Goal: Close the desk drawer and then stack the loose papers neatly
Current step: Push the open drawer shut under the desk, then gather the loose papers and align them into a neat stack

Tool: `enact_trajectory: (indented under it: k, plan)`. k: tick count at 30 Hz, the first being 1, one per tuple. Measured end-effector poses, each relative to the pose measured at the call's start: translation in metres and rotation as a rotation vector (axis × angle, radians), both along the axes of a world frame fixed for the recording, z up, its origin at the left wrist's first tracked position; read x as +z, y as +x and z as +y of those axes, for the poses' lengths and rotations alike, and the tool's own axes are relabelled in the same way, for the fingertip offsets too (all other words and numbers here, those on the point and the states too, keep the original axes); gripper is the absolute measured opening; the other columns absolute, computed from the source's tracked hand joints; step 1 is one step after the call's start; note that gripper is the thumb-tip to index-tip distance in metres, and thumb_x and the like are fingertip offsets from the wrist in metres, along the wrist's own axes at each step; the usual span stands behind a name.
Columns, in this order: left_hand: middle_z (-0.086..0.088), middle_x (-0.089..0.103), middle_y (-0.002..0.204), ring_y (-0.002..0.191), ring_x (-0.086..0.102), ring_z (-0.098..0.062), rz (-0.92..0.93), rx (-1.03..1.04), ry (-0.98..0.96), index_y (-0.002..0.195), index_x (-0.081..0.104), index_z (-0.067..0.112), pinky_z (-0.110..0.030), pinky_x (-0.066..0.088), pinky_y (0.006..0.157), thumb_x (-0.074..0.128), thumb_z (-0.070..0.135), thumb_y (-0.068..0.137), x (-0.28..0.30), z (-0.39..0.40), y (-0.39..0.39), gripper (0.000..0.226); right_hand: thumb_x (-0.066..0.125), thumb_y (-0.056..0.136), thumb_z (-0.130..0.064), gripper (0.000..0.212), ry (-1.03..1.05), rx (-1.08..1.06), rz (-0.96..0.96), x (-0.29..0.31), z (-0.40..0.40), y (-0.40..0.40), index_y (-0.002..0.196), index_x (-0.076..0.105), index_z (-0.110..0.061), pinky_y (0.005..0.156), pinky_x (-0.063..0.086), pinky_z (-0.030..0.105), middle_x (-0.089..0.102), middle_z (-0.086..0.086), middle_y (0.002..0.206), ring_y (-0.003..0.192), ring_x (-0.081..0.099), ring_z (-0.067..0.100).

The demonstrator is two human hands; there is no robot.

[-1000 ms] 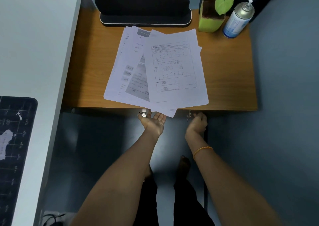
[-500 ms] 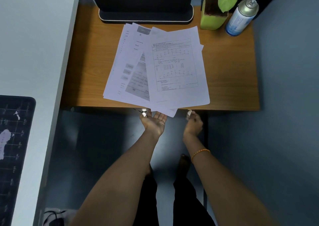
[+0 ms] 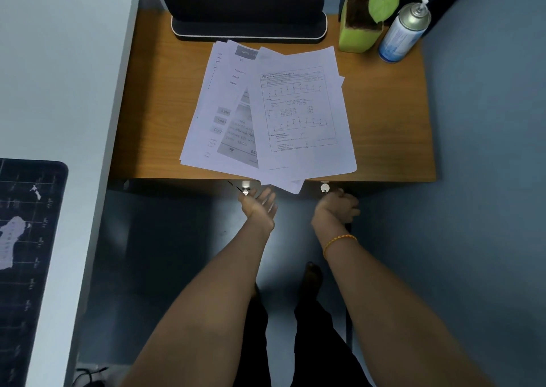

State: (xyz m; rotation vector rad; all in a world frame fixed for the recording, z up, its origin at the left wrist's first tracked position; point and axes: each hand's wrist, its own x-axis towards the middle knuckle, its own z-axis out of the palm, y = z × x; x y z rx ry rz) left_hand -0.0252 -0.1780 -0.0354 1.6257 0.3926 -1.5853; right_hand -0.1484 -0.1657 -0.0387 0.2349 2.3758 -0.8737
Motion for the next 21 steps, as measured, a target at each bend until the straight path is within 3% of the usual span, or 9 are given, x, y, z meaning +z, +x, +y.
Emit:
enact_trajectory:
  k: [3, 6, 10, 14, 18, 21]
  plan:
    - [-0.003, 0.055, 0.072, 0.065, 0.060, -0.017, -0.250, -0.041, 0.013, 0.102, 0.050, 0.014, -0.028, 0.042, 0.069, 0.023, 0.041, 0.097, 0.008, 0.007, 0.007, 0.039, 0.045, 0.093, -0.017, 0.025, 0.018, 0.060, 0.198, 0.011, 0.004, 0.010, 0.116, 0.050, -0.008, 0.091, 0.046, 0.050, 0.048, 0.020, 0.125, 0.113, 0.047, 0.040]
    - [-0.004, 0.051, 0.073, 0.053, 0.048, -0.015, -0.416, -0.070, -0.081, 0.093, 0.047, 0.011, -0.027, 0.040, 0.063, 0.032, 0.035, 0.098, 0.024, 0.006, 0.013, 0.028, 0.046, 0.090, -0.011, 0.024, -0.035, 0.176, 0.340, 0.023, 0.004, 0.026, 0.114, 0.051, -0.009, 0.087, 0.044, 0.047, 0.050, 0.017, 0.123, 0.109, 0.048, 0.036]
    - [-0.003, 0.055, 0.079, 0.063, 0.050, -0.014, -0.557, -0.271, -0.320, 0.100, 0.052, 0.010, -0.023, 0.043, 0.058, 0.040, 0.030, 0.097, 0.044, -0.013, 0.017, 0.023, 0.048, 0.088, -0.007, 0.024, -0.093, 0.378, 0.488, 0.040, -0.010, 0.047, 0.111, 0.054, -0.011, 0.080, 0.044, 0.043, 0.055, 0.015, 0.118, 0.103, 0.051, 0.034]
    - [0.001, 0.054, 0.096, 0.088, 0.055, -0.020, -0.736, -0.503, -0.467, 0.097, 0.049, 0.019, -0.029, 0.048, 0.078, 0.047, 0.024, 0.095, 0.054, -0.047, 0.016, 0.006, 0.052, 0.087, -0.002, 0.024, -0.176, 0.608, 0.572, 0.050, -0.042, 0.056, 0.109, 0.057, -0.011, 0.082, 0.047, 0.044, 0.057, 0.016, 0.114, 0.103, 0.052, 0.031]
    - [-0.007, 0.058, 0.122, 0.114, 0.054, -0.024, -0.826, -0.621, -0.491, 0.121, 0.052, 0.013, -0.039, 0.047, 0.100, 0.053, 0.024, 0.091, 0.059, -0.085, 0.009, 0.032, 0.052, 0.086, -0.002, 0.027, -0.251, 0.776, 0.607, 0.055, -0.086, 0.055, 0.109, 0.058, -0.014, 0.081, 0.045, 0.041, 0.058, 0.011, 0.115, 0.104, 0.053, 0.030]
    - [-0.009, 0.048, 0.141, 0.129, 0.044, -0.029, -0.940, -0.771, -0.458, 0.134, 0.045, 0.013, -0.046, 0.038, 0.110, 0.056, 0.029, 0.090, 0.058, -0.113, 0.006, 0.048, 0.051, 0.089, -0.008, 0.030, -0.218, 0.840, 0.585, 0.055, -0.118, 0.040, 0.119, 0.055, -0.014, 0.086, 0.045, 0.043, 0.055, 0.011, 0.125, 0.112, 0.051, 0.029]
